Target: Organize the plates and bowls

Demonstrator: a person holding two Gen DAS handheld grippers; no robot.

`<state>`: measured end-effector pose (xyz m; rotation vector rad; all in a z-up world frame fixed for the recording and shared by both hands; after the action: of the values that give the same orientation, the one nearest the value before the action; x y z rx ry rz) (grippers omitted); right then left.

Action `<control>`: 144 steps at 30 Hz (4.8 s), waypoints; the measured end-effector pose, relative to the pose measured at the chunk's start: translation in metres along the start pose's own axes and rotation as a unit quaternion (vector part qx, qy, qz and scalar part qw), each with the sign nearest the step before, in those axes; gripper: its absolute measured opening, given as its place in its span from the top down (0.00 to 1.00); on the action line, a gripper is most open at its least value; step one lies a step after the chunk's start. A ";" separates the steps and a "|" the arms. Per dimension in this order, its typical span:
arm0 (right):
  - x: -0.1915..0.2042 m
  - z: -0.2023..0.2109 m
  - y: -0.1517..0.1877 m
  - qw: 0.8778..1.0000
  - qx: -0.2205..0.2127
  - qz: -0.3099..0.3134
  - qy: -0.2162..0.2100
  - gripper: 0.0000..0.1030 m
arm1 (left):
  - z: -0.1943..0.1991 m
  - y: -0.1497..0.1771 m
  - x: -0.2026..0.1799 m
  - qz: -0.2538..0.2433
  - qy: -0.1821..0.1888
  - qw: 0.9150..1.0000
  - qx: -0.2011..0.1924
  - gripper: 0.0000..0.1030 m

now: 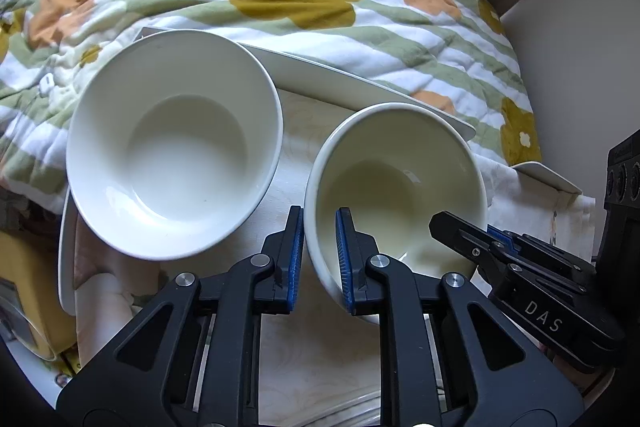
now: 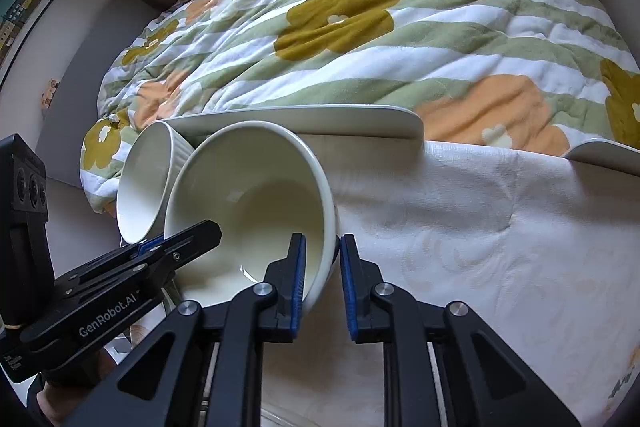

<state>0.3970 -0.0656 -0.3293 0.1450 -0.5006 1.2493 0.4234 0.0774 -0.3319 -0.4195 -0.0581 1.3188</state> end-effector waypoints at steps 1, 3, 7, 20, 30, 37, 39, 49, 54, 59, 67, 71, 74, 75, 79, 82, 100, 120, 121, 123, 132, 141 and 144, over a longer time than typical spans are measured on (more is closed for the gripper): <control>0.000 0.000 0.000 1.000 -0.001 0.001 0.001 0.85 | 0.001 0.000 0.000 -0.001 -0.001 1.000 0.000 0.86; 0.001 0.004 0.000 1.000 -0.006 0.003 -0.001 0.85 | 0.003 0.001 -0.001 -0.005 -0.004 1.000 -0.002 0.86; 0.002 0.014 0.002 1.000 -0.015 0.010 -0.005 0.85 | 0.016 0.002 -0.008 -0.013 -0.010 1.000 -0.016 0.86; 0.003 0.107 0.020 0.996 -0.088 0.004 -0.030 0.85 | 0.114 0.003 -0.070 -0.075 -0.019 0.993 -0.088 0.86; -0.044 0.198 0.056 0.988 -0.146 0.013 -0.046 0.85 | 0.170 0.042 -0.170 -0.110 -0.024 0.985 -0.134 0.86; -0.107 0.242 0.091 0.988 -0.147 0.025 -0.036 0.85 | 0.166 0.094 -0.254 -0.102 -0.018 0.986 -0.132 0.86; -0.128 0.253 0.102 0.989 -0.145 0.027 -0.031 0.85 | 0.160 0.108 -0.273 -0.098 -0.012 0.987 -0.126 0.86; -0.225 0.264 0.146 0.993 -0.119 -0.016 -0.006 0.85 | 0.100 0.162 -0.345 -0.121 0.023 0.991 -0.047 0.86; -0.256 0.250 0.161 0.992 -0.111 -0.053 0.001 0.85 | 0.069 0.172 -0.362 -0.143 0.034 0.989 -0.004 0.86; -0.275 0.230 0.164 0.992 -0.099 -0.082 0.009 0.85 | 0.042 0.173 -0.369 -0.166 0.026 0.985 0.023 0.86; -0.287 0.206 0.164 0.990 -0.087 -0.107 0.017 0.85 | 0.014 0.162 -0.370 -0.208 0.002 0.977 0.049 0.86; -0.289 0.200 0.163 0.989 -0.085 -0.115 0.026 0.85 | 0.008 0.161 -0.371 -0.224 -0.014 0.973 0.054 0.86; -0.289 0.197 0.164 0.989 -0.084 -0.114 0.033 0.85 | 0.004 0.163 -0.370 -0.231 -0.019 0.971 0.058 0.86; -0.289 0.197 0.163 0.989 -0.083 -0.115 0.034 0.85 | 0.002 0.163 -0.370 -0.234 -0.021 0.970 0.060 0.86; -0.287 0.197 0.165 0.989 -0.087 -0.110 0.039 0.85 | 0.002 0.164 -0.370 -0.253 -0.042 0.965 0.050 0.86; -0.284 0.197 0.166 0.989 -0.090 -0.105 0.045 0.85 | 0.001 0.165 -0.373 -0.268 -0.060 0.960 0.046 0.86; -0.266 0.243 0.170 0.988 -0.134 -0.066 0.036 0.85 | 0.060 0.167 -0.350 -0.220 -0.061 0.974 -0.009 0.86; -0.071 0.257 0.101 0.968 -0.166 0.171 -0.084 0.08 | 0.245 0.136 -0.156 0.003 -0.165 0.961 -0.223 0.01; -0.058 0.249 0.094 0.967 -0.158 0.181 -0.082 0.08 | 0.245 0.135 -0.139 0.019 -0.162 0.961 -0.223 0.01; -0.036 0.232 0.083 0.966 -0.150 0.196 -0.078 0.08 | 0.242 0.131 -0.104 0.053 -0.160 0.962 -0.216 0.01; 0.064 0.131 0.015 0.968 -0.096 0.220 -0.079 0.08 | 0.194 0.092 0.022 0.148 -0.113 0.965 -0.187 0.01; 0.092 0.004 -0.024 0.979 0.023 0.193 -0.062 0.32 | 0.088 0.058 0.089 0.176 -0.029 0.978 -0.111 0.41; 0.092 -0.027 -0.027 0.983 0.047 0.163 -0.072 0.42 | 0.064 0.045 0.095 0.178 -0.011 0.979 -0.096 0.54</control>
<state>0.4502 0.0156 -0.3080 0.2426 -0.6075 1.5917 0.3885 0.1932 -0.3058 -0.6003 -0.1343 1.6780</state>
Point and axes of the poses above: each gripper's, at about its wrist camera, not at the fingertips, and z roughly against the way its jaws point, x to its left, y to its underside, the point moved 4 cm from there along -z, roughly the way its jaws point, and after that the axes turned 14 degrees about -z, right-handed, at the moved point
